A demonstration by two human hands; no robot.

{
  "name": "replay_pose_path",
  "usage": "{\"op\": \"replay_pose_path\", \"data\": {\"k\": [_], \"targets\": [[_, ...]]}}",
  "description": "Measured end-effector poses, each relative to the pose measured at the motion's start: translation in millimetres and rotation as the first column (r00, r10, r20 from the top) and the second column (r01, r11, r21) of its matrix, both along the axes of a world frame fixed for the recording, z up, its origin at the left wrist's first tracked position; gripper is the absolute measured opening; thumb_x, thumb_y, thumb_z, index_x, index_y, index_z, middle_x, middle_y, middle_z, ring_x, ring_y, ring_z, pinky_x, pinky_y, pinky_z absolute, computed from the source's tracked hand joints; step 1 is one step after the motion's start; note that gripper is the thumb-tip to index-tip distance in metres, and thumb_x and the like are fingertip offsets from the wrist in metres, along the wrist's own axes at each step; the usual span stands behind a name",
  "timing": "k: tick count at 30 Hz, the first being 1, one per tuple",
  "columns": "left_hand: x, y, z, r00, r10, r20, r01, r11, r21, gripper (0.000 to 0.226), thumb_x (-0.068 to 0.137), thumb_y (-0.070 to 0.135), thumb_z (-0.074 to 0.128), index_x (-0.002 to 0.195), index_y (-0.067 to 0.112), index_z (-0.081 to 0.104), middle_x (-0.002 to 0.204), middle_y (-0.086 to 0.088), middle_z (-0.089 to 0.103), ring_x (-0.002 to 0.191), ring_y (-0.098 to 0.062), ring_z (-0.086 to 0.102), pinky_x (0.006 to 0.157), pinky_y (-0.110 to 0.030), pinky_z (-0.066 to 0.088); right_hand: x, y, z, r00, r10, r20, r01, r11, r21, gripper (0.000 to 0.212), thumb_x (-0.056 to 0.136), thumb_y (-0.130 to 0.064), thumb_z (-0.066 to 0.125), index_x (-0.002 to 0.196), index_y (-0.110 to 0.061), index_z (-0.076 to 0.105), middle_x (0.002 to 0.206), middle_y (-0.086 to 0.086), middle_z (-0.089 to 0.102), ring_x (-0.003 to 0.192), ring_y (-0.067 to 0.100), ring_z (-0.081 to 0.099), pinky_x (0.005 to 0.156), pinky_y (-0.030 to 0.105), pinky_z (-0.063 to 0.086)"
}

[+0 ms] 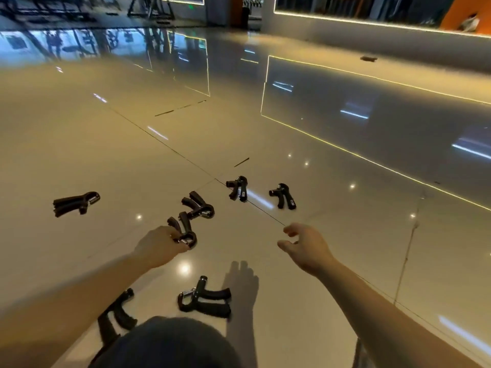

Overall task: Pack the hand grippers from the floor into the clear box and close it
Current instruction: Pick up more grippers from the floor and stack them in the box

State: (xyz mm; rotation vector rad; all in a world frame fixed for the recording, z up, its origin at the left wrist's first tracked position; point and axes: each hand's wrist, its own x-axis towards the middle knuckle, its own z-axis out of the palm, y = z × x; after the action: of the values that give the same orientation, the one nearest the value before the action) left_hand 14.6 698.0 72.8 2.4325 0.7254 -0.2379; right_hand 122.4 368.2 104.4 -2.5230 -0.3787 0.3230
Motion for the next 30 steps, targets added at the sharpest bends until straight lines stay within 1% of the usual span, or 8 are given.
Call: {"op": "replay_pose_path", "data": {"k": [8,11,14,20,23,26,28,30], "targets": [[65,48,-97,0.991,0.092,-0.096,-0.094,0.995,-0.015,0.062,0.082,0.046,0.076,0.135,0.02,0.056,0.1,0.011,0.058,0.087,-0.009,0.056,0.068,-0.025,0.044,133,32,-93,0.996,-0.016,-0.083,0.005,0.992,-0.126,0.056,0.092,-0.038,0.068,0.142,-0.018,0.053,0.141,0.009,0.057,0.123,0.026,0.059,0.098,0.036,0.046],[94,66,-129,0.981,0.099,-0.167,-0.095,0.995,0.031,0.095,0.073,0.048,0.082,0.154,0.023,0.037,0.141,-0.005,0.051,0.119,-0.025,0.056,0.092,-0.037,0.05,182,42,-122,0.995,0.015,-0.098,-0.032,0.985,-0.169,0.064,0.093,-0.039,0.067,0.149,-0.018,0.045,0.152,0.011,0.044,0.134,0.031,0.049,0.105,0.04,0.042],[111,74,-155,0.962,0.153,-0.228,-0.158,0.987,-0.003,0.115,0.065,0.05,0.089,0.159,0.027,0.026,0.153,-0.013,0.035,0.139,-0.034,0.039,0.109,-0.044,0.039,229,54,-152,0.994,0.051,-0.098,-0.075,0.963,-0.259,0.066,0.094,-0.041,0.061,0.153,-0.023,0.037,0.152,0.018,0.036,0.136,0.039,0.042,0.108,0.046,0.042],[111,25,-180,0.979,0.149,-0.139,-0.134,0.985,0.109,0.106,0.065,0.068,0.079,0.154,0.031,0.034,0.136,-0.009,0.04,0.126,-0.03,0.043,0.106,-0.044,0.043,298,75,-202,0.999,-0.032,0.0,0.03,0.933,-0.36,0.069,0.094,-0.05,0.053,0.155,-0.031,0.026,0.149,0.022,0.035,0.129,0.045,0.041,0.104,0.055,0.039],[114,-4,-186,0.995,0.035,-0.099,-0.026,0.996,0.088,0.106,0.069,0.064,0.08,0.156,0.032,0.028,0.132,0.0,0.043,0.12,-0.022,0.048,0.105,-0.04,0.046,324,77,-220,0.997,-0.057,0.046,0.07,0.921,-0.382,0.062,0.094,-0.054,0.048,0.146,-0.022,0.036,0.136,0.025,0.042,0.121,0.047,0.045,0.098,0.056,0.042],[122,-3,-183,0.997,-0.057,0.05,0.04,0.956,0.291,0.092,0.071,0.061,0.078,0.149,0.029,0.042,0.125,0.005,0.046,0.114,-0.017,0.047,0.103,-0.036,0.042,342,74,-231,0.994,-0.077,0.081,0.102,0.919,-0.381,0.056,0.094,-0.057,0.048,0.126,-0.011,0.051,0.121,0.024,0.048,0.11,0.045,0.052,0.084,0.051,0.045],[129,13,-179,0.992,-0.113,0.055,0.086,0.929,0.36,0.098,0.067,0.067,0.076,0.151,0.029,0.04,0.137,0.004,0.042,0.127,-0.018,0.037,0.11,-0.038,0.032,345,71,-235,0.992,-0.068,0.109,0.105,0.919,-0.381,0.054,0.094,-0.056,0.052,0.116,-0.007,0.056,0.117,0.023,0.05,0.106,0.045,0.054,0.078,0.047,0.046],[134,31,-176,0.983,-0.181,-0.042,0.185,0.943,0.278,0.113,0.064,0.074,0.075,0.157,0.028,0.031,0.154,0.006,0.034,0.143,-0.017,0.023,0.119,-0.039,0.018,342,71,-236,0.99,-0.063,0.129,0.106,0.927,-0.358,0.049,0.093,-0.049,0.056,0.115,-0.005,0.058,0.117,0.023,0.051,0.106,0.045,0.054,0.08,0.048,0.048]]}}
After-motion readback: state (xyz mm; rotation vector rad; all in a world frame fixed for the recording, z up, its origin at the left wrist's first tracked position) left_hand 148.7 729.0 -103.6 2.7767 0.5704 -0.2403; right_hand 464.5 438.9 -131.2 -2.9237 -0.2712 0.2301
